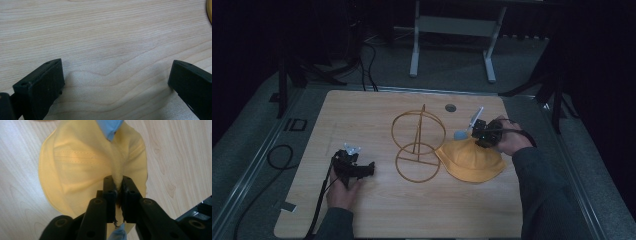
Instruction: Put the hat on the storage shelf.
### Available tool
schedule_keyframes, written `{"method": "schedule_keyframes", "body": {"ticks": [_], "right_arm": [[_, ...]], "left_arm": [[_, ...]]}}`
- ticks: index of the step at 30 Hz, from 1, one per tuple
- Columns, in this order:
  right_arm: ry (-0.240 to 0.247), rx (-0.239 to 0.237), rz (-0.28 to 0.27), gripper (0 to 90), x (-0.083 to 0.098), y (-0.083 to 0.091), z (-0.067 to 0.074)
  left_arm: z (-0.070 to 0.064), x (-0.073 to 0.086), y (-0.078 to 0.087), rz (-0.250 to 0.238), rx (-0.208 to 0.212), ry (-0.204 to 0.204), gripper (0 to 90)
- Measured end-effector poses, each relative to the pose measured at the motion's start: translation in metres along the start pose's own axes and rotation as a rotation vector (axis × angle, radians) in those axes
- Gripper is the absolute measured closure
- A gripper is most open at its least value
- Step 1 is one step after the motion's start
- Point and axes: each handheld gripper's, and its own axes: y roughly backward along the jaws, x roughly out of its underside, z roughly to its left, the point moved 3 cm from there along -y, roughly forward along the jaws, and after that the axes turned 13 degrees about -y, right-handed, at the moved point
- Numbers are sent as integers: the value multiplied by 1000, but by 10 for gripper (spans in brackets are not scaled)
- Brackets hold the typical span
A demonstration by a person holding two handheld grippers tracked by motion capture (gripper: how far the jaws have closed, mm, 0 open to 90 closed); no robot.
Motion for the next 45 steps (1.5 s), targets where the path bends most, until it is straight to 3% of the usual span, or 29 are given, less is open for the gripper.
{"method": "schedule_keyframes", "body": {"ticks": [18,37,45], "right_arm": [[15,3,-7,846,4,15,-4],[-5,17,-60,845,6,43,-15],[-26,25,-104,845,9,62,-23]], "left_arm": [[0,0,0,0,-1,1,4],[0,0,0,-2,-1,4,4],[0,0,0,-1,-1,4,3]]}}
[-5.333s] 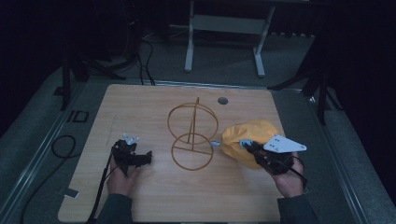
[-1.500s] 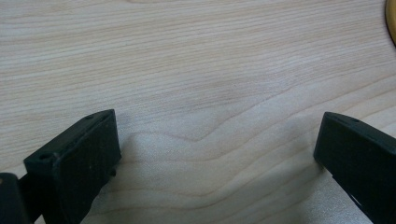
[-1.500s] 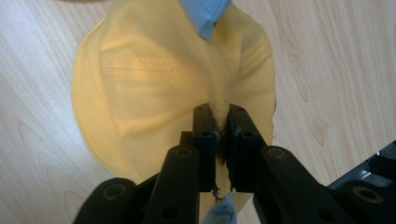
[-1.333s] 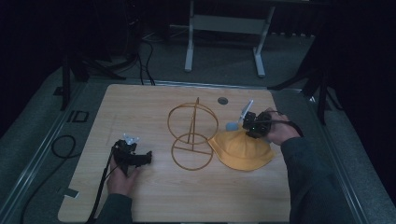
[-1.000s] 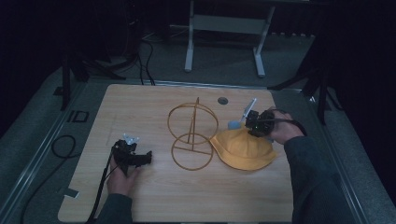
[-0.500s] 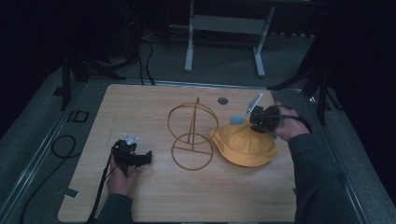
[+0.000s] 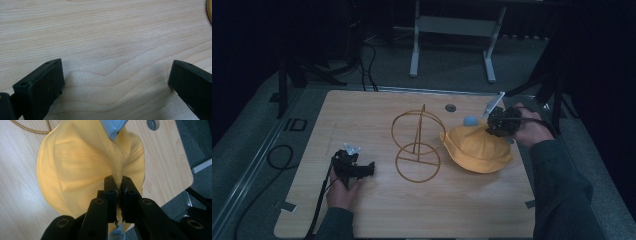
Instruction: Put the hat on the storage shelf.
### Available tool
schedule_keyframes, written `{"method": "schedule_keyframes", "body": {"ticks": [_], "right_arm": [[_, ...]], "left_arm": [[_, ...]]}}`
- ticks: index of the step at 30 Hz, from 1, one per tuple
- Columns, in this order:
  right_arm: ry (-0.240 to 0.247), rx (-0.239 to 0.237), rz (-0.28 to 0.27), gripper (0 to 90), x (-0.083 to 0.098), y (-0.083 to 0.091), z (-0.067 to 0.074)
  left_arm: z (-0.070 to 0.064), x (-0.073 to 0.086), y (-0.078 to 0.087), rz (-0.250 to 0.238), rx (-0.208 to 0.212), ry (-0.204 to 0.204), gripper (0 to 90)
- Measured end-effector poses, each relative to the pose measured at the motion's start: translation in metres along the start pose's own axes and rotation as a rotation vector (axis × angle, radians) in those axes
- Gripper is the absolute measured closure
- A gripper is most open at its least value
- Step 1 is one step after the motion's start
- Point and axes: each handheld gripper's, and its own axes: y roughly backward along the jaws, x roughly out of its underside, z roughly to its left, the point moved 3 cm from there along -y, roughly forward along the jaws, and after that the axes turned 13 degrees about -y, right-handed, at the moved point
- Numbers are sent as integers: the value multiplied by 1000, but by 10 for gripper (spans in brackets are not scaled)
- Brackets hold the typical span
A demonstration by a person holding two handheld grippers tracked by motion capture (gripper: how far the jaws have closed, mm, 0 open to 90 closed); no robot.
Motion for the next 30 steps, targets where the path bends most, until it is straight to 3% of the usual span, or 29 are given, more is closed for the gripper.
{"method": "schedule_keyframes", "body": {"ticks": [18,30], "right_arm": [[-14,8,-50,846,-1,21,-6],[4,17,-72,846,-4,34,-7]], "left_arm": [[0,0,0,1,0,0,3],[0,0,0,1,0,0,3]]}}
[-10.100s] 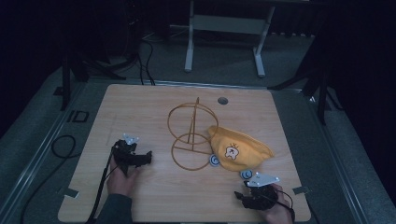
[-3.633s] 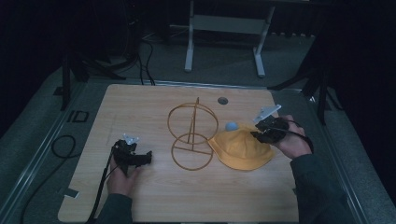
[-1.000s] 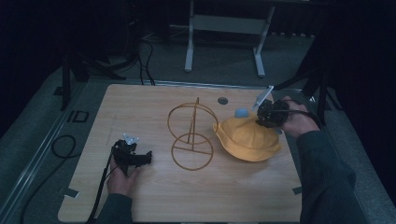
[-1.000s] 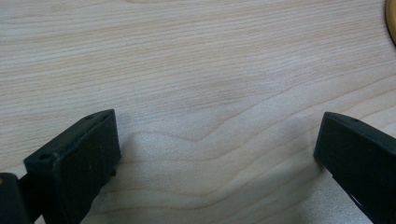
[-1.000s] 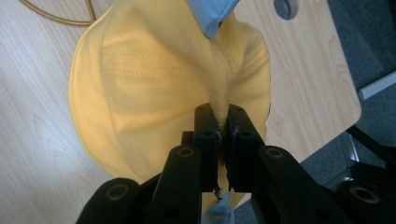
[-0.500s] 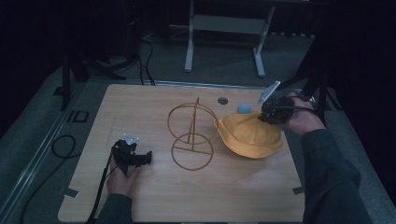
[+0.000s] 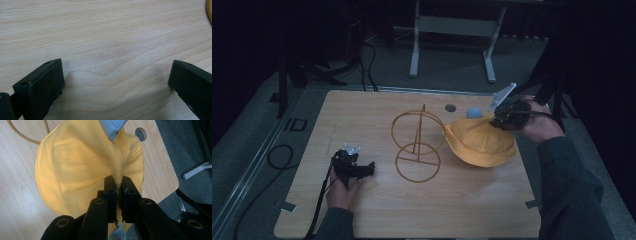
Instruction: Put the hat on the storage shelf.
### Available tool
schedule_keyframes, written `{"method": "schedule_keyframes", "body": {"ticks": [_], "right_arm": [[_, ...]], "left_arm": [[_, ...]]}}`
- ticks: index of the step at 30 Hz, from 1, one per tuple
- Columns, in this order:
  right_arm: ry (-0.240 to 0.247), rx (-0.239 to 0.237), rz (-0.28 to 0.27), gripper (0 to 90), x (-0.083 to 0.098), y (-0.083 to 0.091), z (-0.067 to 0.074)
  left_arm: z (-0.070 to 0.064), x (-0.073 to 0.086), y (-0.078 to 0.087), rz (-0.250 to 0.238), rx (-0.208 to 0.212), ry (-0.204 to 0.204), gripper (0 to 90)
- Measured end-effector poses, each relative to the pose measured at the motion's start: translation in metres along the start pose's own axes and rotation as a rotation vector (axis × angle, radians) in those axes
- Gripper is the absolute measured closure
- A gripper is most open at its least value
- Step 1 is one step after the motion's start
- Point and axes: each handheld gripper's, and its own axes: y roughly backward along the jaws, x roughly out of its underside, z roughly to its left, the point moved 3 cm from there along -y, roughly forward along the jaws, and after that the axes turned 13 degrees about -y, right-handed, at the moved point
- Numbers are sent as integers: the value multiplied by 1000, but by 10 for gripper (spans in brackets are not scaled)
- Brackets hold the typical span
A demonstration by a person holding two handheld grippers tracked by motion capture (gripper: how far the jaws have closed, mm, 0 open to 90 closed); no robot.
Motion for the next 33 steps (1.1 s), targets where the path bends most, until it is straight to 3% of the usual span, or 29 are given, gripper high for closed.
{"method": "schedule_keyframes", "body": {"ticks": [18,33], "right_arm": [[33,7,-29,845,-3,21,2],[30,14,-78,845,-3,39,-1]], "left_arm": [[0,0,0,0,0,0,4],[0,0,0,2,0,-2,4]]}}
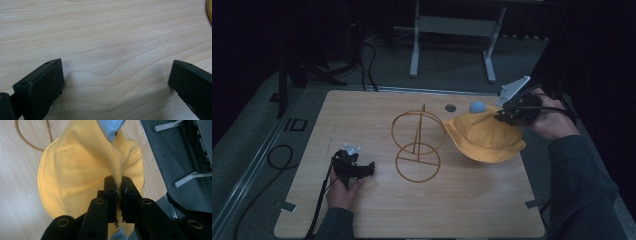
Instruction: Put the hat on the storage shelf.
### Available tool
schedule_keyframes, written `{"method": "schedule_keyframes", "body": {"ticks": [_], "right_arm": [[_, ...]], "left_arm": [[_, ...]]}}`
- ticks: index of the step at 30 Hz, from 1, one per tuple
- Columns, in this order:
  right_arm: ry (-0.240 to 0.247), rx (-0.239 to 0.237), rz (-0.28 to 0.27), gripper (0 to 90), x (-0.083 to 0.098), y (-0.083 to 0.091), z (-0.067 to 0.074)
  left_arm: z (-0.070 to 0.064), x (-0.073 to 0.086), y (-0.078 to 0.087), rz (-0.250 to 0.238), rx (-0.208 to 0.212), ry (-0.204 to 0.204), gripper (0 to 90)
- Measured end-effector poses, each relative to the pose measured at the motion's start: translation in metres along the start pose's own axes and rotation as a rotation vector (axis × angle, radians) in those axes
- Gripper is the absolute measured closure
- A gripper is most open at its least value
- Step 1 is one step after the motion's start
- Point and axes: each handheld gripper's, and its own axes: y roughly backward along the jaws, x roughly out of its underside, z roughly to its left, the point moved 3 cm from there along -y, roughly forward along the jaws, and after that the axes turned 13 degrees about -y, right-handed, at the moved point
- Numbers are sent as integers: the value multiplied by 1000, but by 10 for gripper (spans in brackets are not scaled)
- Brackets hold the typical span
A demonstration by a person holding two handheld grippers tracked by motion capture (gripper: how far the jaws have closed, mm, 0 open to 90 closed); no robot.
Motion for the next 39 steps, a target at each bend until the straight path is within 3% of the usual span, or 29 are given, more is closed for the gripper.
{"method": "schedule_keyframes", "body": {"ticks": [26,39], "right_arm": [[-45,14,-99,846,1,31,-13],[-57,12,-134,846,-1,35,-14]], "left_arm": [[0,0,0,-2,0,3,3],[0,0,0,-2,-1,2,4]]}}
